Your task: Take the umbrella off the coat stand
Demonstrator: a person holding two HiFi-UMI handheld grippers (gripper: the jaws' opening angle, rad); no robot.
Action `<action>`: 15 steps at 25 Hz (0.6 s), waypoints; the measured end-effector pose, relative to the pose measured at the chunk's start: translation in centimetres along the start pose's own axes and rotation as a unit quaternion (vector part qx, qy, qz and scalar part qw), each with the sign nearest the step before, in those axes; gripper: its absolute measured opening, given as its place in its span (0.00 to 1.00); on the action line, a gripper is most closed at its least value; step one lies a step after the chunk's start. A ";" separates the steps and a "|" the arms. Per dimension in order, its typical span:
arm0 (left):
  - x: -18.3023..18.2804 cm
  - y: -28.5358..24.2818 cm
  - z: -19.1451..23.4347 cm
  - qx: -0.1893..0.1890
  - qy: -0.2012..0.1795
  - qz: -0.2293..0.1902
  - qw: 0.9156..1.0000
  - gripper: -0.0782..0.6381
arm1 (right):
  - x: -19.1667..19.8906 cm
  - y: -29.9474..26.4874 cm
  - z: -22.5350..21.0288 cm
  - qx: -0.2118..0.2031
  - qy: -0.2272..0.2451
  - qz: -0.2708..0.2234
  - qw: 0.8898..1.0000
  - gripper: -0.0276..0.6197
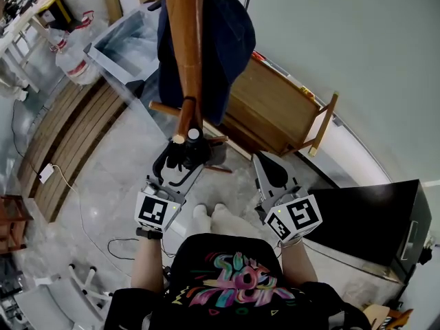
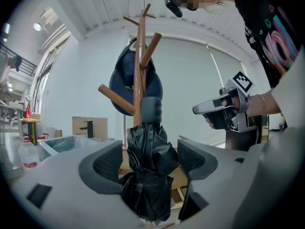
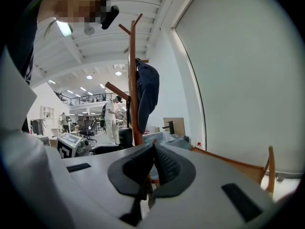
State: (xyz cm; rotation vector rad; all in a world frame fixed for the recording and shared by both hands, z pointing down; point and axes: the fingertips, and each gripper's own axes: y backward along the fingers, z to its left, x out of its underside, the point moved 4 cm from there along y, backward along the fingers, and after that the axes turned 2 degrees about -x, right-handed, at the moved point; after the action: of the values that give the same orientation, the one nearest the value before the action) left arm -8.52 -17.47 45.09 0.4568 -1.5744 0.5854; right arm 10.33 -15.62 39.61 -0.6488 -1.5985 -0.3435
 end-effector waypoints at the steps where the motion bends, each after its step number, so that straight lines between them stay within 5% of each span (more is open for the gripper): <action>1: 0.2 -0.3 0.1 0.002 0.002 -0.007 1.000 0.57 | 0.2 0.0 -0.1 0.000 -0.002 0.003 1.000 0.07; 15: 2.7 -4.0 0.4 0.064 -0.019 0.026 0.997 0.58 | 2.0 0.1 -0.9 0.013 -0.021 0.019 1.000 0.07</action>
State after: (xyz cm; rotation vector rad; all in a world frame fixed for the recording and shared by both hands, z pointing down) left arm -6.61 -20.72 48.13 0.5272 -1.5937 0.7242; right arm 11.11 -15.62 41.71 -0.6692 -1.6253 -0.2834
